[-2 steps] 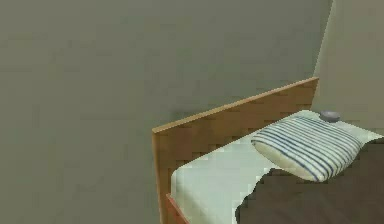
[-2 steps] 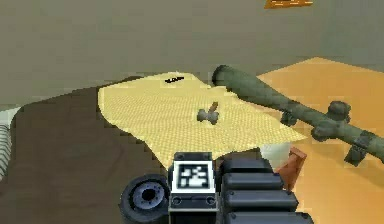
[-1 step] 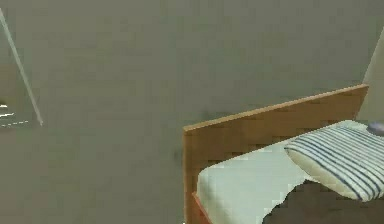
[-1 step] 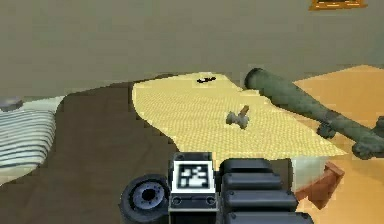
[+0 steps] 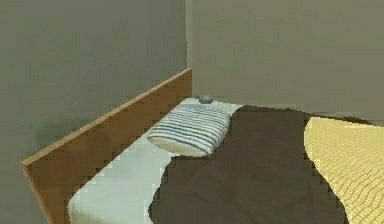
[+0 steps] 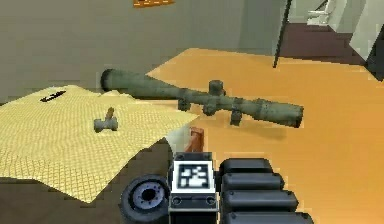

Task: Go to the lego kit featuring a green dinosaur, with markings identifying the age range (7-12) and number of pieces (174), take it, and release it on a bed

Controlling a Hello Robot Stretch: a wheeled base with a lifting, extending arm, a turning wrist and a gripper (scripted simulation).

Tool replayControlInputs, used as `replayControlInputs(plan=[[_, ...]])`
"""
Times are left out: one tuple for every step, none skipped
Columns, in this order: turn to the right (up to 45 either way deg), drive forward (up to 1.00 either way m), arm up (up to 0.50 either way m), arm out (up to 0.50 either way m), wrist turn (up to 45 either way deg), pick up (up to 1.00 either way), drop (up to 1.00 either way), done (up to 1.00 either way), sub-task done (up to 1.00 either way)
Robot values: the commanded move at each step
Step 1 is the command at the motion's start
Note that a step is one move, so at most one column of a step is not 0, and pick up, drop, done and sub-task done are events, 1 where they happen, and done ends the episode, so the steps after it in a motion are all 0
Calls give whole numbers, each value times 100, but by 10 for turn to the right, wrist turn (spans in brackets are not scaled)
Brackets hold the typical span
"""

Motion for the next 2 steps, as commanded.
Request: replayControlInputs(plan=[[-240,0,0,0,0,0,0,0,0],[180,0,0,0,0,0,0,0,0]])
